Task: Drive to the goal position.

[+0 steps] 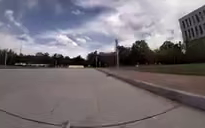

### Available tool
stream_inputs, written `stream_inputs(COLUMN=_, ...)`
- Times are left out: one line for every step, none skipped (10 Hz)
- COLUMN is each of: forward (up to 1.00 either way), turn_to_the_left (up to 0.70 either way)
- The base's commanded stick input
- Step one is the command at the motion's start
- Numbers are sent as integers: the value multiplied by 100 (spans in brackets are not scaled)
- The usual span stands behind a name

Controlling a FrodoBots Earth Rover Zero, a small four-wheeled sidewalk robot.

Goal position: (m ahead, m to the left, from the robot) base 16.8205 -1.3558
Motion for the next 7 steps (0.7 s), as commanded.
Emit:
stream_inputs(forward=100, turn_to_the_left=0)
stream_inputs(forward=100, turn_to_the_left=0)
stream_inputs(forward=100, turn_to_the_left=0)
stream_inputs(forward=100, turn_to_the_left=0)
stream_inputs(forward=100, turn_to_the_left=0)
stream_inputs(forward=100, turn_to_the_left=0)
stream_inputs(forward=100, turn_to_the_left=0)
